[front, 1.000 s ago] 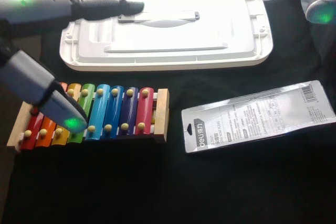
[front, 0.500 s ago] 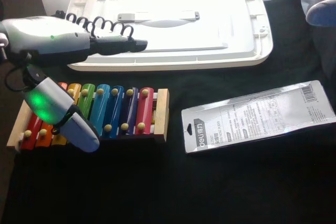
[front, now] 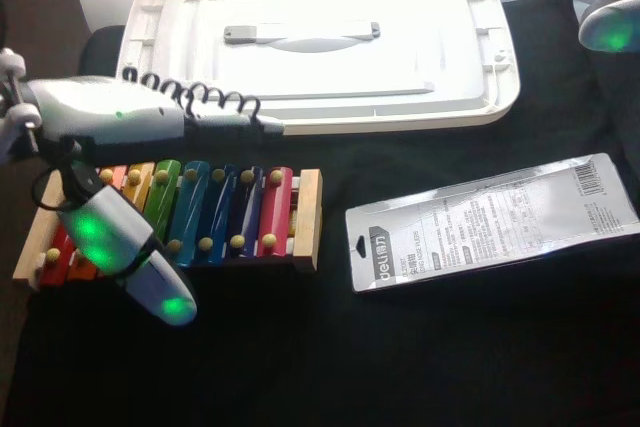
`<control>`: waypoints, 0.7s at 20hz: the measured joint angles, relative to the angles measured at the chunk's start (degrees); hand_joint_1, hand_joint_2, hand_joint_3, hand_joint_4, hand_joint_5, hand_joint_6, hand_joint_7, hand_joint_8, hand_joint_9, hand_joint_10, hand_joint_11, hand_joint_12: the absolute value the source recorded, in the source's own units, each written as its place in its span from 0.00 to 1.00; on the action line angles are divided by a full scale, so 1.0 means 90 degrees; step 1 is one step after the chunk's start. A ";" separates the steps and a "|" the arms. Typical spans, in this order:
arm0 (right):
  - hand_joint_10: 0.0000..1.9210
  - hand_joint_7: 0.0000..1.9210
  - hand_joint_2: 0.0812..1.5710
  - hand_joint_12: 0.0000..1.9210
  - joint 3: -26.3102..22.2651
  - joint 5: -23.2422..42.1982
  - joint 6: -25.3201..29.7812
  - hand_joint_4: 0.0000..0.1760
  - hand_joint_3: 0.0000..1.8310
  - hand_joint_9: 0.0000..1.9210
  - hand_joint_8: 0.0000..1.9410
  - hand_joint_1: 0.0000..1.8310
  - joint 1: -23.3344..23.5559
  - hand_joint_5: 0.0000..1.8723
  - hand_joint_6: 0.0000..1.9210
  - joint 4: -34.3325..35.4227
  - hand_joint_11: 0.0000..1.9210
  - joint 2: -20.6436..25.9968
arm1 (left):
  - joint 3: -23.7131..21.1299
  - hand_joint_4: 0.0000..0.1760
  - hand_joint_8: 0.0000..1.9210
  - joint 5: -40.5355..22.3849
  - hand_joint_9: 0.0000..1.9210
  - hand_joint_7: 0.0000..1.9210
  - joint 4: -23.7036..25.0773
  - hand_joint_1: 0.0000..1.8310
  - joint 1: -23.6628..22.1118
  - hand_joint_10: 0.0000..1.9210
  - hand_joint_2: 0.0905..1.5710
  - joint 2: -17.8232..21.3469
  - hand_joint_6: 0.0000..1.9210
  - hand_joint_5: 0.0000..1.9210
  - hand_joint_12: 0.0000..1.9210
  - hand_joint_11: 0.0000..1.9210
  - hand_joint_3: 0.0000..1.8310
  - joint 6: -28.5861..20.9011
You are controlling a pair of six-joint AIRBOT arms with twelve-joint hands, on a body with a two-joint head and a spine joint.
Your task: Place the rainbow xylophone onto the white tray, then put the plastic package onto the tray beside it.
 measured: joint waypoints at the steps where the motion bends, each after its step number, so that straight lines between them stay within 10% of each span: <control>1: 0.00 0.09 0.47 0.48 0.0000 0.0002 0.0000 0.44 0.00 0.09 0.00 0.34 0.0000 0.13 0.00 0.0000 0.00 -0.0002 | 0.0000 0.00 0.00 -0.0007 0.07 0.05 0.0012 0.36 0.0012 0.00 0.32 -0.0017 0.00 0.00 0.03 0.07 0.00 -0.0012; 14: 0.01 0.11 0.46 0.59 0.0000 0.0000 0.0000 0.44 0.00 0.11 0.00 0.33 0.0000 0.13 0.00 -0.0005 0.00 -0.0015 | 0.0313 0.00 0.00 0.0005 0.08 0.07 0.0321 0.33 0.0199 0.00 0.33 -0.0345 0.00 0.00 0.01 0.09 0.00 -0.0491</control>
